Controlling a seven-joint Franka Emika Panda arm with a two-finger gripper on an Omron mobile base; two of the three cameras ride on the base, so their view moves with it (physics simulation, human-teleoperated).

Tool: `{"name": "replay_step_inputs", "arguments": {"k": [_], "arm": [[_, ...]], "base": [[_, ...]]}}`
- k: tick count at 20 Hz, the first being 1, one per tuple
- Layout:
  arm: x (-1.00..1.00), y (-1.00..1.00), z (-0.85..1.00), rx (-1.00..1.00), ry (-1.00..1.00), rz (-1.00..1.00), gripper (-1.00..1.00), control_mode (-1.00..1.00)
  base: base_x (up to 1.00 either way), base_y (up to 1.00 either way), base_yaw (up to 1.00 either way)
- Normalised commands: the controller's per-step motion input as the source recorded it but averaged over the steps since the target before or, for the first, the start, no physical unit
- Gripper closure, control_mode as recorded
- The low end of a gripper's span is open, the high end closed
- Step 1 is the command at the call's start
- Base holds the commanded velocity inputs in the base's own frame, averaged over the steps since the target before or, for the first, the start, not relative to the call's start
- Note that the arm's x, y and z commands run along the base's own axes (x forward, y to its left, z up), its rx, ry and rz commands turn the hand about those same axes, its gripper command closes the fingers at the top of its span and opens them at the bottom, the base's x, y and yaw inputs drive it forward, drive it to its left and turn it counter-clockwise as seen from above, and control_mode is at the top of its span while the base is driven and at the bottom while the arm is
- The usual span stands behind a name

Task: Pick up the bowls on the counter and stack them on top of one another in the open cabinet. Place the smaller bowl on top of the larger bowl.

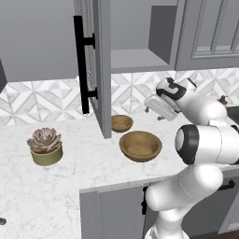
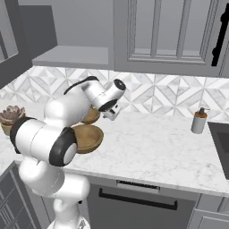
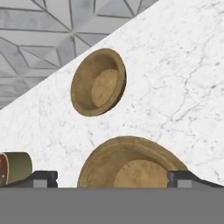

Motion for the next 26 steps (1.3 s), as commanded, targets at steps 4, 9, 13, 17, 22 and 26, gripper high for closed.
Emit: {"name": "replay_step_inputs", "arguments": {"k": [4, 9, 13, 17, 22, 26], "arm": [[0.21, 0.03, -0.3, 0.0, 0.0, 0.01, -1.0, -1.0], [0.14, 0.08, -0.27, 0.01, 0.0, 0.04, -1.0, -1.0], [0.34, 0.22, -0.19, 0.0, 0.0, 0.04, -1.0, -1.0], [0.38, 0.29, -0.21, 0.0, 0.01, 0.02, -1.0, -1.0], [0.33, 0.23, -0.21, 0.0, 0.01, 0.0, -1.0, -1.0], [0.36, 0.05, -0.38, 0.0, 0.0, 0.0, -1.0, -1.0]], "base": [[0.0, 0.0, 0.0], [0.0, 0.0, 0.0], [0.0, 0.0, 0.0], [0.0, 0.0, 0.0], [0.0, 0.0, 0.0], [0.0, 0.0, 0.0]]}}
